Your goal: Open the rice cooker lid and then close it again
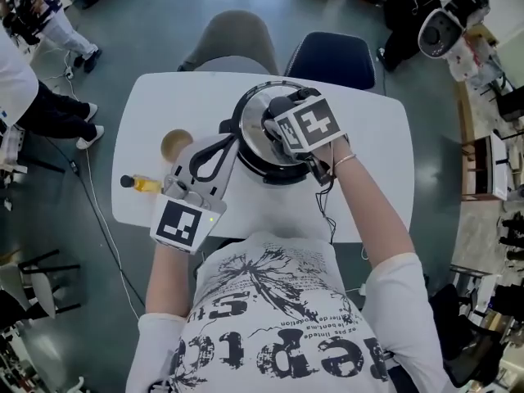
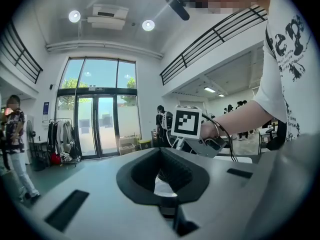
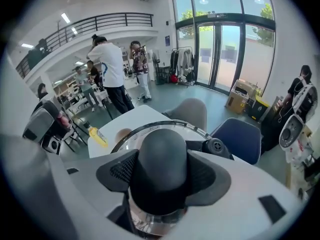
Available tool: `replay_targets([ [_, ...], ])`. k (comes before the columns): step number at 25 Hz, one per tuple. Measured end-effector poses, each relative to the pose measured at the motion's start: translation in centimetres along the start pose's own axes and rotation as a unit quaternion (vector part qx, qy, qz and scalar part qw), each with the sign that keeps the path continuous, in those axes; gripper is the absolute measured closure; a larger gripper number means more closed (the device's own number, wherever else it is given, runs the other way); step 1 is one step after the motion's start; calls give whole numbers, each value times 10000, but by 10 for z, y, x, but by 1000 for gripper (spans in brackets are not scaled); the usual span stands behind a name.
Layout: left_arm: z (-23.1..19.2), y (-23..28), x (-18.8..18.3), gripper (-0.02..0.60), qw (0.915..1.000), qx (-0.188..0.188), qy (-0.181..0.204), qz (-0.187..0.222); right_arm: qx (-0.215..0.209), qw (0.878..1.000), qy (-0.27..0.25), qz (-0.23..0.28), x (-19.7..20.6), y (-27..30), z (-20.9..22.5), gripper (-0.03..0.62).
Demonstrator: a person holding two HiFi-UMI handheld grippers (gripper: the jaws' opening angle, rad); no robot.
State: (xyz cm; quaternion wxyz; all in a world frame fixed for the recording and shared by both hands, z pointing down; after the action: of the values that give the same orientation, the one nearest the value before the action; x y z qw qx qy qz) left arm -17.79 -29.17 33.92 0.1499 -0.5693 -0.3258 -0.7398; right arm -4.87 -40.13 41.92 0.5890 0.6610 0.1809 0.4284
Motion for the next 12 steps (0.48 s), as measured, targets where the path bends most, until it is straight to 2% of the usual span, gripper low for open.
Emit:
replay_targets([
  [12,1,0,-4,568,10000,23,-19,71,-9,9995,307,32,2,-2,3,299],
])
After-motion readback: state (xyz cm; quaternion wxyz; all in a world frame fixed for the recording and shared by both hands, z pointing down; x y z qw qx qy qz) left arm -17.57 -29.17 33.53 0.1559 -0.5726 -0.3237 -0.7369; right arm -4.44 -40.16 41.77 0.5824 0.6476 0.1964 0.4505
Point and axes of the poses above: the fingertips, and each gripper's own axes: y forward along the fingers, z to its right, x out of its underside, the point moved 5 cm from there along -y, backward along the fingers, and after that the axes turned 15 degrees about -z, right-handed, at the moved point
